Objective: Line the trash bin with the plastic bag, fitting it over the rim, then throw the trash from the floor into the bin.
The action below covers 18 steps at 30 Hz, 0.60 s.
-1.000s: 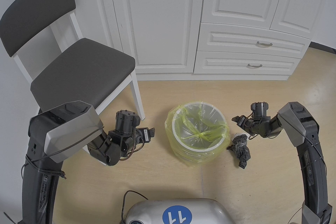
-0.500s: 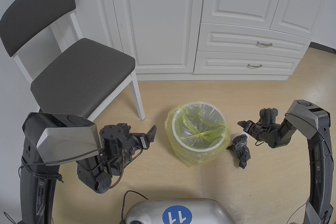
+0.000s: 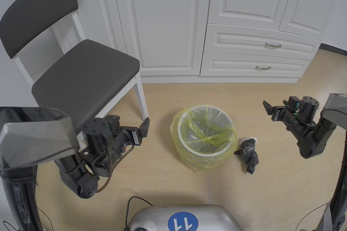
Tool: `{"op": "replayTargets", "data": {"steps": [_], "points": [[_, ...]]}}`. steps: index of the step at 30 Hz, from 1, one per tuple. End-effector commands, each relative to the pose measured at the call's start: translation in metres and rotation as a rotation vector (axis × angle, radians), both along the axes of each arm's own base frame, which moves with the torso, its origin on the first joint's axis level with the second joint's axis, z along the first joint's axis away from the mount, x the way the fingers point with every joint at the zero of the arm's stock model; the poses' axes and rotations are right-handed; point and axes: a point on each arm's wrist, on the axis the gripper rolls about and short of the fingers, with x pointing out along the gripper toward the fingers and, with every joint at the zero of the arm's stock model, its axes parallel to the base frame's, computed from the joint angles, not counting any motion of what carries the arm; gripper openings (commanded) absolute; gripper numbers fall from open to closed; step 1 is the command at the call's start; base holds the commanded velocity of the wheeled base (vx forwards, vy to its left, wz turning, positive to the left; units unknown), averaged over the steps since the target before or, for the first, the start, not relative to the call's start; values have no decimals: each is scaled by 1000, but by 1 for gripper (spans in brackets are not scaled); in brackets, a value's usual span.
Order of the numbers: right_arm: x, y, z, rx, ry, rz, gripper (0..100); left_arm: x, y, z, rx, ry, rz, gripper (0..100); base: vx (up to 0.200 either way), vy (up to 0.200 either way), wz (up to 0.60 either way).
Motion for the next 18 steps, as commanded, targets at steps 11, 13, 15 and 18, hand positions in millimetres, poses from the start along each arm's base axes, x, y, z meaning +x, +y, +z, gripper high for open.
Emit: {"op": "replayTargets", "data": {"steps": [11, 13, 15, 18], "points": [[-184, 1, 125, -520, -399, -40, 100, -93, 85, 171, 257, -596, 111, 100, 0, 0, 0], [-194, 1, 127, -592, -414, -55, 100, -111, 92, 175, 265, -621, 122, 100, 0, 0, 0], [-214, 2, 135, -650, -467, -78, 100, -143, 101, 174, 211, -634, 109, 100, 0, 0, 0], [-229, 7, 143, -659, -532, -71, 100, -163, 108, 181, 190, -666, 50, 100, 0, 0, 0]]}}
